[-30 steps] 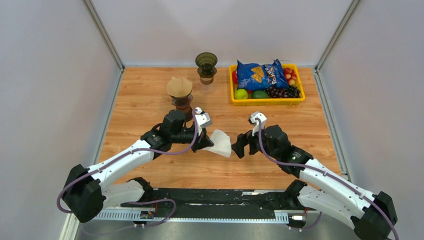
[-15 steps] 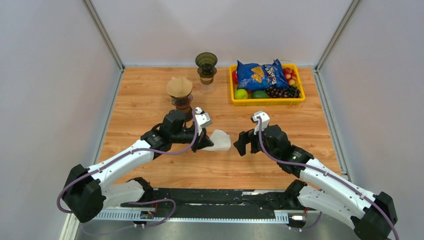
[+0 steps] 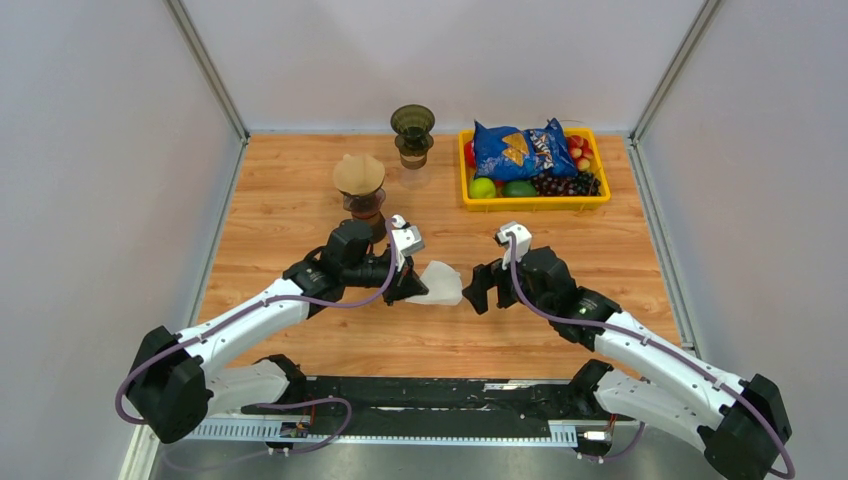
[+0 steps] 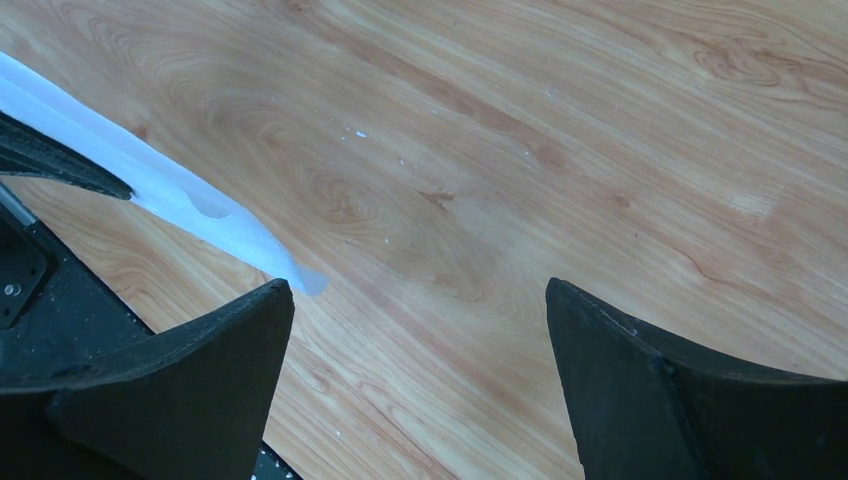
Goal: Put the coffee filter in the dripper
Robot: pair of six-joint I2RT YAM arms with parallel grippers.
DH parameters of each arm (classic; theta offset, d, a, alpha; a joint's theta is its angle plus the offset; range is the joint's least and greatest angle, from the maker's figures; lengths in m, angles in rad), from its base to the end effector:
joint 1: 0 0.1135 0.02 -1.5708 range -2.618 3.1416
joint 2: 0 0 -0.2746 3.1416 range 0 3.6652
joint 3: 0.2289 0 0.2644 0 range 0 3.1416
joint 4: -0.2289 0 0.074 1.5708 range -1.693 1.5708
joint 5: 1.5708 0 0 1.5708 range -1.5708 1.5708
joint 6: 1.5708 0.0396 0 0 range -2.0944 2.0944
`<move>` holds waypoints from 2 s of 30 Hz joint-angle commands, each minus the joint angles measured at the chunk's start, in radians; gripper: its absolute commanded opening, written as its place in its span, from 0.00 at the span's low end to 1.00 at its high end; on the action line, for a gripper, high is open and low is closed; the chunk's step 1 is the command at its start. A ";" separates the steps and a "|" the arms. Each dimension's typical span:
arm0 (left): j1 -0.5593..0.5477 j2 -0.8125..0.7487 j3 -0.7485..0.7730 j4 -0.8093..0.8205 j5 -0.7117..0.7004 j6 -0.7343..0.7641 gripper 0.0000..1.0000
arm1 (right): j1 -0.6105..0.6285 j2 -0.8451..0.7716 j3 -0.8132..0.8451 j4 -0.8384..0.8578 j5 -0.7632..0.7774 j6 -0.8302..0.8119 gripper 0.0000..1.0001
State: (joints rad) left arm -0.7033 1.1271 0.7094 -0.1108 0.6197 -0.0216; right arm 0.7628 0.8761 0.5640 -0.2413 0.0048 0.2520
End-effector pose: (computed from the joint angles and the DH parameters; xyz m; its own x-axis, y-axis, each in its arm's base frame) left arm 0.1785 -0.1815 0.2583 -0.4041 0.3196 -0.8570 0.9005 0.3035 -0.3114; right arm 0.1479 0.1411 0.2428 -0.5395 -0.1707 -0.8245 -0.5715 0.7934 0.2097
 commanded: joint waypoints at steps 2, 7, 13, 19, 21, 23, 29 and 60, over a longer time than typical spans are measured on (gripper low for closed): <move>0.004 0.003 0.006 0.038 0.019 -0.016 0.00 | 0.003 -0.005 0.039 0.059 -0.093 -0.009 1.00; 0.004 0.007 0.005 0.040 0.017 -0.020 0.00 | 0.003 -0.012 0.034 0.064 -0.121 -0.008 1.00; 0.004 0.002 0.004 0.037 0.040 -0.014 0.00 | 0.003 -0.025 0.024 0.057 0.124 0.008 1.00; 0.005 0.001 0.006 0.035 0.034 -0.019 0.00 | 0.003 -0.019 0.031 0.055 0.088 -0.001 1.00; 0.004 0.001 0.006 0.038 0.034 -0.021 0.00 | 0.003 -0.013 0.031 0.056 0.067 -0.002 1.00; 0.004 0.004 0.008 0.038 0.034 -0.024 0.00 | 0.003 -0.010 0.032 0.056 0.047 -0.002 1.00; 0.004 0.005 0.009 0.038 0.031 -0.029 0.00 | 0.003 0.004 0.041 0.065 -0.030 -0.007 1.00; 0.004 0.011 0.018 0.028 0.016 -0.029 0.00 | 0.003 0.023 0.053 0.070 -0.024 0.009 1.00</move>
State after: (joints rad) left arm -0.7033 1.1328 0.7094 -0.1081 0.6277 -0.0471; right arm 0.7631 0.9150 0.5720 -0.2115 0.0425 0.2600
